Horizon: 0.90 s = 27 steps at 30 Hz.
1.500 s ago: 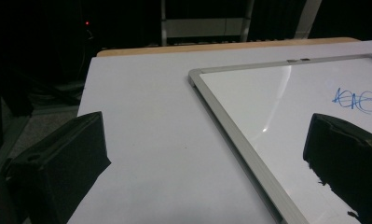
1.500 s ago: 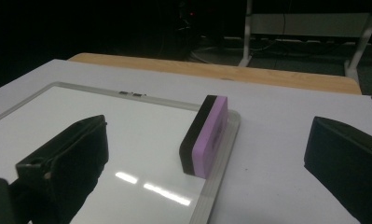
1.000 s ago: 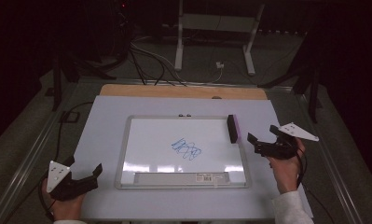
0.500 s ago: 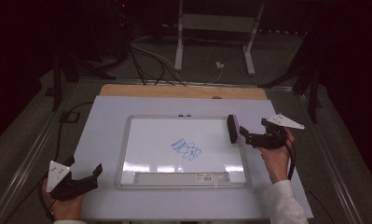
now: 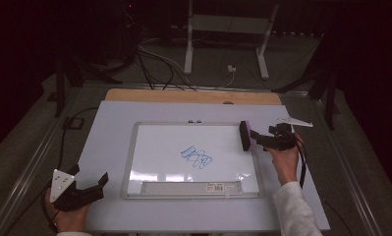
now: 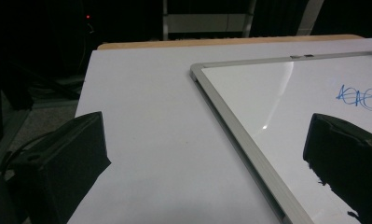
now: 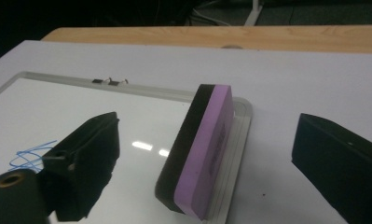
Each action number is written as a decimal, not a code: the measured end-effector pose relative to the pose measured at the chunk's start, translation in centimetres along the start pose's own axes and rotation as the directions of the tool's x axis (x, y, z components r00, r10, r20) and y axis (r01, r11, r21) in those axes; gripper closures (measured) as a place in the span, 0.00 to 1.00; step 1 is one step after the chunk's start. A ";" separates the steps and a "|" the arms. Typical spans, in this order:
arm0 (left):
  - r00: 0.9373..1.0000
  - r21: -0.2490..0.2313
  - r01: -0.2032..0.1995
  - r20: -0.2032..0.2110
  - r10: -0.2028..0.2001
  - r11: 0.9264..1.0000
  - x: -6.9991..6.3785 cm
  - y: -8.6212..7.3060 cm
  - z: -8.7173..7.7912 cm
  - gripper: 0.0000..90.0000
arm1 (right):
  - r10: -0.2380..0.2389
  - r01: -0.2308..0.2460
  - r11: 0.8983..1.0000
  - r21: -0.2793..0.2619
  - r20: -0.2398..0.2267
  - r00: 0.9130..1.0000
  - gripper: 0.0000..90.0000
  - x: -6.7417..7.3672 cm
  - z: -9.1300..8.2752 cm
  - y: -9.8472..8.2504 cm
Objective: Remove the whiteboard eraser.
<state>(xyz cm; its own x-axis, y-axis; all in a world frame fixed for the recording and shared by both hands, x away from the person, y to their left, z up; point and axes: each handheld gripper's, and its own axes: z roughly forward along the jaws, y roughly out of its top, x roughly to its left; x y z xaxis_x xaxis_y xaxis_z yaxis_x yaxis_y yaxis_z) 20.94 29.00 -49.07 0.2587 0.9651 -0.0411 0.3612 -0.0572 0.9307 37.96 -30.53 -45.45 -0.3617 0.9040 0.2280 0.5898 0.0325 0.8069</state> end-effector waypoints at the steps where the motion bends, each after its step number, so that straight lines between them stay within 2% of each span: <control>1: 1.000 0.000 0.000 0.000 0.000 1.000 0.0 0.0 0.0 0.01 | 0.001 -0.001 1.000 0.007 0.001 1.000 0.11 -0.1 0.2 0.0; 8: 1.000 0.004 -0.001 0.002 0.001 1.000 0.0 0.0 0.1 0.01 | 0.022 -0.023 0.998 0.056 0.005 1.000 0.24 -0.6 1.2 -0.4; 10: 1.000 0.005 -0.002 0.003 0.002 1.000 0.0 0.0 0.1 0.01 | 0.030 -0.032 0.996 0.084 0.021 0.999 0.36 -0.6 1.8 -0.7; 11: 1.000 0.005 -0.001 0.003 0.001 1.000 0.0 -0.1 0.1 0.01 | 0.030 -0.032 0.996 0.084 0.021 0.999 0.36 -0.6 1.8 -0.7; 12: 1.000 0.005 -0.001 0.003 0.001 1.000 0.0 -0.1 0.1 0.01 | 0.028 -0.031 0.995 0.096 0.031 0.999 0.41 -0.5 2.1 -0.8; 15: 1.000 0.006 0.001 0.003 -0.001 1.000 0.0 -0.1 0.1 0.01 | 0.029 -0.031 0.993 0.111 0.013 0.999 0.47 -0.5 2.4 -0.9; 21: 1.000 0.008 0.002 0.003 -0.002 1.000 0.0 -0.1 0.1 0.01 | 0.054 -0.053 0.989 0.140 -0.001 0.999 0.55 -0.6 2.9 -1.1; 27: 1.000 0.014 -0.003 0.004 0.003 1.000 0.0 -0.1 0.2 0.01 | 0.081 -0.079 0.986 0.150 -0.006 0.997 0.55 -0.5 3.2 -1.2</control>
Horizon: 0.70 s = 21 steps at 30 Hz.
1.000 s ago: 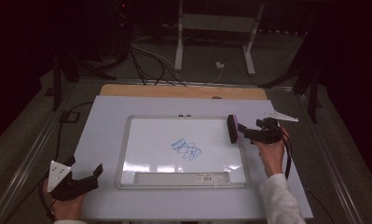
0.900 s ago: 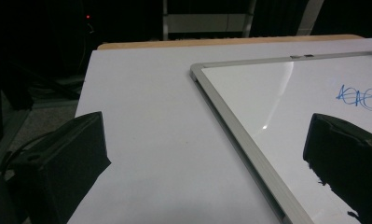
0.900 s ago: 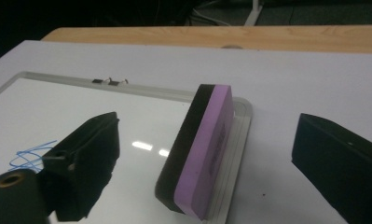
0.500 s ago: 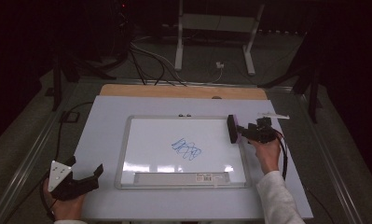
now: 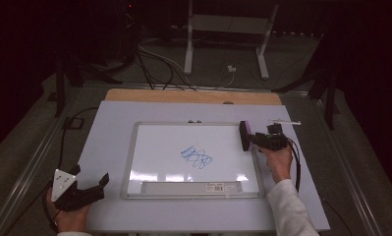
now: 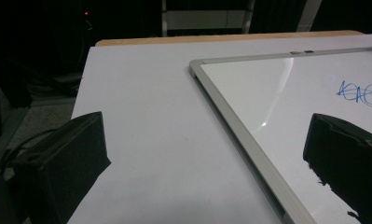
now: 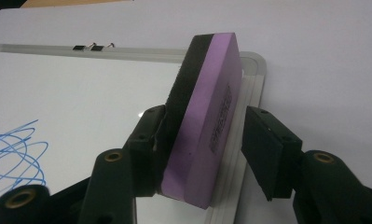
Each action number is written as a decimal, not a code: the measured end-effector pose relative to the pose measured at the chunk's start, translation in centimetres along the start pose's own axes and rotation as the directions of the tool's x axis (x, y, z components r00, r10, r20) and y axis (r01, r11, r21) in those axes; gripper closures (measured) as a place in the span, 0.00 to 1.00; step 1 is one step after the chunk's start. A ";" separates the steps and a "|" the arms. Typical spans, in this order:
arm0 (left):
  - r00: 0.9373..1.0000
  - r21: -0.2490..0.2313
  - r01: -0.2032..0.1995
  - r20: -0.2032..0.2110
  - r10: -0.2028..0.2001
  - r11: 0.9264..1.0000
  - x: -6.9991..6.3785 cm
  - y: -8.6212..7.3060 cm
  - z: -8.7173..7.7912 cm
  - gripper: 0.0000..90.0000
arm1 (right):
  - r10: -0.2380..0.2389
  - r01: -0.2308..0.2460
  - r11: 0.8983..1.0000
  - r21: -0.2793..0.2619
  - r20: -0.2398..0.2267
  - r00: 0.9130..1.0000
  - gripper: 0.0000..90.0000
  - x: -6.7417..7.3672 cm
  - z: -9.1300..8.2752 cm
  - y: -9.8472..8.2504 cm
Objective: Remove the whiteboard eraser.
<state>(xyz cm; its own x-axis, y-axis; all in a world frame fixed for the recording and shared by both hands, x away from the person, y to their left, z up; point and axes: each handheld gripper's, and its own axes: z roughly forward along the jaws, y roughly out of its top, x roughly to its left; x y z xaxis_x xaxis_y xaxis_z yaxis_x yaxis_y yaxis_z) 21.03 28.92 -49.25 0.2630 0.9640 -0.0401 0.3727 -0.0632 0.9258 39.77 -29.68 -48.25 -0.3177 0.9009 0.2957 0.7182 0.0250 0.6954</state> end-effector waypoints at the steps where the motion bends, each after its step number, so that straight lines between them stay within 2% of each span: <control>1: 1.000 0.000 -0.001 0.000 0.001 1.000 0.0 0.0 0.0 0.01 | 0.000 0.000 1.000 0.000 0.000 1.000 0.55 0.0 0.0 0.0; 6: 1.000 0.000 -0.001 0.000 0.001 1.000 0.0 0.0 0.1 0.01 | 0.046 -0.045 0.999 0.023 -0.043 0.998 0.48 -0.1 0.4 -0.1; 10: 1.000 -0.003 0.002 -0.001 -0.002 1.000 0.0 0.0 0.0 0.01 | 0.050 -0.048 0.998 0.037 -0.063 0.997 0.44 0.5 1.2 -0.2; 14: 1.000 -0.005 0.005 -0.003 -0.005 1.000 0.1 0.0 -0.1 0.01 | 0.065 -0.061 0.996 0.060 -0.066 0.996 0.41 0.8 1.8 -0.3; 21: 1.000 -0.008 0.000 -0.003 0.000 1.000 0.0 0.1 -0.1 0.01 | 0.057 -0.052 0.995 0.085 -0.057 0.997 0.44 1.0 2.2 -0.5</control>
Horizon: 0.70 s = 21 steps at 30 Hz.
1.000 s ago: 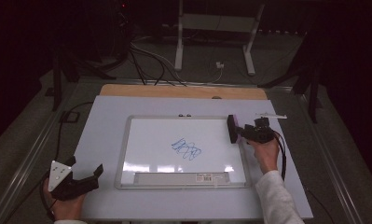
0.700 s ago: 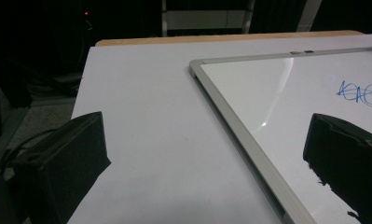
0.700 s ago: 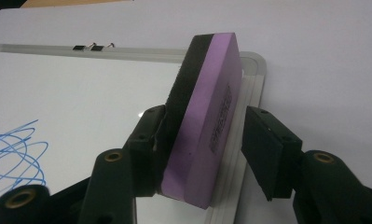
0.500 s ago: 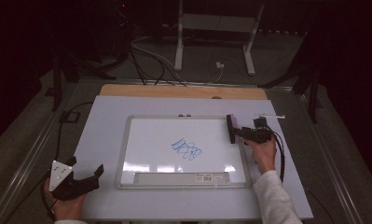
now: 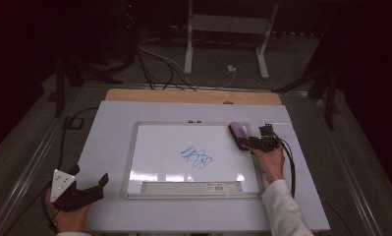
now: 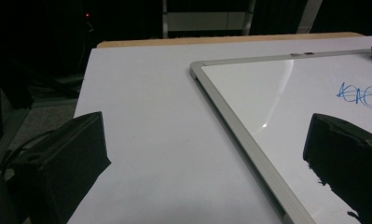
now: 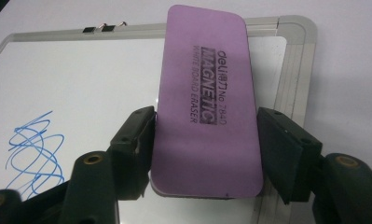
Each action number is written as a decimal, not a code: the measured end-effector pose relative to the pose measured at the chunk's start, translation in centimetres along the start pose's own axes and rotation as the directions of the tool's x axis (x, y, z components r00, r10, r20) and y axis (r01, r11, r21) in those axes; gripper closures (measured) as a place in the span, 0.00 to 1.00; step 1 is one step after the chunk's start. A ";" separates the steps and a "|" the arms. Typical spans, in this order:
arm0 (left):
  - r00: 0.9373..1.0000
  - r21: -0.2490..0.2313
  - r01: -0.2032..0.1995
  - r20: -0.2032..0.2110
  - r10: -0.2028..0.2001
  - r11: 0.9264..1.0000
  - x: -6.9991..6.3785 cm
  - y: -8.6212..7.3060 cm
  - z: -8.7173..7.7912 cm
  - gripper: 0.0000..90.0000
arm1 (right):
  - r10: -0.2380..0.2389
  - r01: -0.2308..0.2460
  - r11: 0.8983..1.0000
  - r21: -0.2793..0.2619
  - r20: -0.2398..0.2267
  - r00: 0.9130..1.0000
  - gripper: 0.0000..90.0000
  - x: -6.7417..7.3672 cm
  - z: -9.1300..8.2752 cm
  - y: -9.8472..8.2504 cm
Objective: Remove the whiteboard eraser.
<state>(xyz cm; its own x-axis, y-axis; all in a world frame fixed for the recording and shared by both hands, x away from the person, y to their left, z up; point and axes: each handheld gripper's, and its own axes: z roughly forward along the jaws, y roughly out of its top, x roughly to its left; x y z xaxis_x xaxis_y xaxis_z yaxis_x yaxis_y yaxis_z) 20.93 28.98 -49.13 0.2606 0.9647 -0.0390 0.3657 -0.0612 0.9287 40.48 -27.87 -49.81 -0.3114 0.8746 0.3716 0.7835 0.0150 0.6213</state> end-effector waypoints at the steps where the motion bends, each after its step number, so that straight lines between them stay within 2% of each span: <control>1: 1.000 0.002 -0.001 0.000 0.001 1.000 0.0 0.0 0.0 0.01 | -0.010 0.010 1.000 -0.003 0.015 1.000 0.45 0.1 -0.1 0.0; 10: 1.000 0.002 -0.002 0.000 0.002 1.000 -0.1 0.0 0.0 0.01 | -0.042 0.042 0.998 -0.036 0.015 0.999 0.45 0.7 -0.8 0.1; 20: 1.000 0.002 -0.001 -0.002 0.001 1.000 -0.1 0.0 0.0 0.01 | -0.075 0.075 0.996 -0.038 0.011 0.997 0.45 1.6 -1.3 0.0; 21: 1.000 0.002 -0.002 -0.001 0.002 1.000 -0.1 0.0 0.0 0.01 | -0.091 0.091 0.995 -0.040 0.009 0.996 0.45 1.9 -1.5 0.0</control>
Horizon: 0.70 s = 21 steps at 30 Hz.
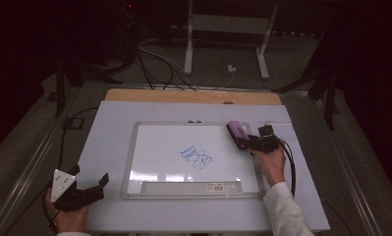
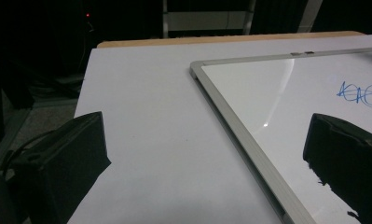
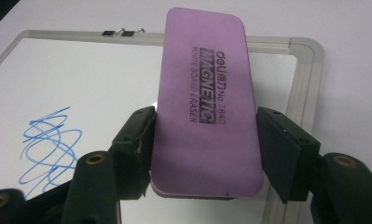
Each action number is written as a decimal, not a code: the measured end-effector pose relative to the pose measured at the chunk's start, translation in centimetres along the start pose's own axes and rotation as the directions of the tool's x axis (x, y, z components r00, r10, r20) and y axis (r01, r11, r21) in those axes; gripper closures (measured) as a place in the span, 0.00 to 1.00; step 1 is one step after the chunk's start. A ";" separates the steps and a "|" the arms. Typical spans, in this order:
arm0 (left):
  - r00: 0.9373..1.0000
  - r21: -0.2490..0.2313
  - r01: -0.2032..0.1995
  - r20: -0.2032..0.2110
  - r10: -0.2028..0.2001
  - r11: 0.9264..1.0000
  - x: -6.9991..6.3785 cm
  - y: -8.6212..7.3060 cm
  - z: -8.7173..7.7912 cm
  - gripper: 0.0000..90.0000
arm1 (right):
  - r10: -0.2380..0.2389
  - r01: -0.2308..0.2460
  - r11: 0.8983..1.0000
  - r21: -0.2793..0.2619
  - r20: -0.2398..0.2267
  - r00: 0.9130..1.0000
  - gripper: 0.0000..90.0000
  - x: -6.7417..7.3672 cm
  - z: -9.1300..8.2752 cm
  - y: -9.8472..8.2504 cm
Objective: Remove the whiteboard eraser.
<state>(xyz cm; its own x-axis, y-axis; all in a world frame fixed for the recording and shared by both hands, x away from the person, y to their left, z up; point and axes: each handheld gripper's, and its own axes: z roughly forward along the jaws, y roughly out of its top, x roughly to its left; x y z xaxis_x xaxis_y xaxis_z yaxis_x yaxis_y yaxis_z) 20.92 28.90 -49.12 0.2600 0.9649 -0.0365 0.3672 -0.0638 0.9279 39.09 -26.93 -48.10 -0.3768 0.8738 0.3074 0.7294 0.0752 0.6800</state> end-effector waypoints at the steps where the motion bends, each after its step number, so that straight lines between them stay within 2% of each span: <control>1: 1.000 0.000 0.001 0.000 -0.001 1.000 0.0 0.0 0.0 0.01 | -0.004 0.004 1.000 0.001 -0.001 1.000 0.45 0.1 -0.1 0.0; 12: 1.000 0.001 -0.001 0.001 0.001 1.000 0.0 0.0 0.0 0.01 | -0.079 0.079 0.997 0.009 -0.008 0.997 0.45 1.9 -0.4 -0.2; 14: 1.000 0.002 -0.002 0.001 0.002 1.000 0.0 0.0 0.0 0.01 | -0.105 0.106 0.994 0.011 -0.012 0.994 0.45 2.5 -0.4 -0.3; 21: 1.000 0.002 0.000 0.002 0.000 1.000 0.0 0.0 0.0 0.01 | -0.148 0.148 0.989 0.010 -0.025 0.989 0.45 3.6 -0.4 -0.7</control>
<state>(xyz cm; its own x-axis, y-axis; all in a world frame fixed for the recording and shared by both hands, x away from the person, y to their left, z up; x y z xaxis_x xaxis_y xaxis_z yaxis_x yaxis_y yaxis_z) 20.93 28.87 -49.15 0.2616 0.9644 -0.0376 0.3691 -0.0640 0.9272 36.97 -24.04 -47.20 -0.4945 0.8408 0.2203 0.6711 0.2083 0.7115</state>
